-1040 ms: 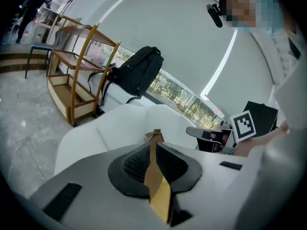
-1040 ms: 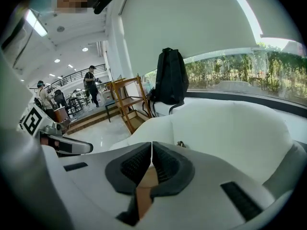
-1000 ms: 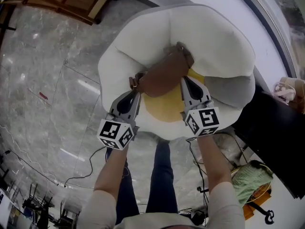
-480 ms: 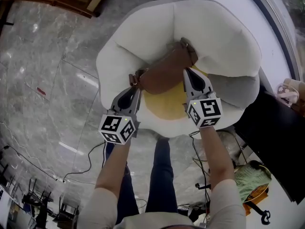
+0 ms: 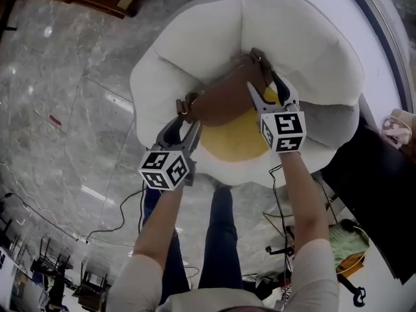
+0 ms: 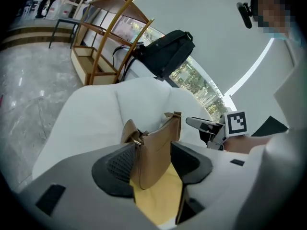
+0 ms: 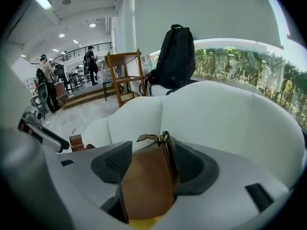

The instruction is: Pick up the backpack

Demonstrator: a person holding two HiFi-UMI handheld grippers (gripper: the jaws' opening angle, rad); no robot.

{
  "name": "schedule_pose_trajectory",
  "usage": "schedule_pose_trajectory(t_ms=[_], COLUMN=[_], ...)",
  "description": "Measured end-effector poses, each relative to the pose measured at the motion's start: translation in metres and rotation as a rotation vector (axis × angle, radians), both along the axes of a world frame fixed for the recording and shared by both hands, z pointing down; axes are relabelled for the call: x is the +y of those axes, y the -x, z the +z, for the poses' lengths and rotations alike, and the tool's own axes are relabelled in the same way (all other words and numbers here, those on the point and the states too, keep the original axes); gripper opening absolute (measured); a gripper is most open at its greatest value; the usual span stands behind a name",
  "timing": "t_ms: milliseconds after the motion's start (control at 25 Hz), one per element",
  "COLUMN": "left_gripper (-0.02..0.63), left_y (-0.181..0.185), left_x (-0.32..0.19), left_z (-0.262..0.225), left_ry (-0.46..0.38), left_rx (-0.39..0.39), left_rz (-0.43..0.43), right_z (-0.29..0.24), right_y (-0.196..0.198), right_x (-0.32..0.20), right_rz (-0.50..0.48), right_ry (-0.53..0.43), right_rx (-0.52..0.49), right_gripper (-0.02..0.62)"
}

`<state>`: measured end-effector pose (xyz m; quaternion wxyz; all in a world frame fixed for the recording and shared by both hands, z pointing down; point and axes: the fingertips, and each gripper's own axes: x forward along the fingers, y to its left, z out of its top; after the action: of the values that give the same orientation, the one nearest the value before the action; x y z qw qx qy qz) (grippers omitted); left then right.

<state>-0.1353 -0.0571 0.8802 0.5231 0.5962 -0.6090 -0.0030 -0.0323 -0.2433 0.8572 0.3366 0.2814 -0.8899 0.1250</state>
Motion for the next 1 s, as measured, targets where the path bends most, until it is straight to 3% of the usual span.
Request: schedule_pose_trajectory(t_ms=[360,680,1000], left_gripper=[0.231,0.253,0.255], left_y=[-0.002,-0.019,-0.020], left_x=[-0.004,0.005,-0.008], left_z=[0.016,0.031,0.055], left_ry=[0.047,0.102,0.122], left_rx=[0.000,0.065,0.030], left_rz=[-0.031,-0.070,-0.083], right_z=[0.032,0.047,0.061], right_y=[0.016,0.024,0.028], right_x=[-0.021,-0.028,-0.026], right_rz=[-0.102,-0.168,-0.212], right_ry=[0.023,0.020,0.052], right_rx=[0.048,0.092,0.113], right_gripper=[0.304,0.313,0.313])
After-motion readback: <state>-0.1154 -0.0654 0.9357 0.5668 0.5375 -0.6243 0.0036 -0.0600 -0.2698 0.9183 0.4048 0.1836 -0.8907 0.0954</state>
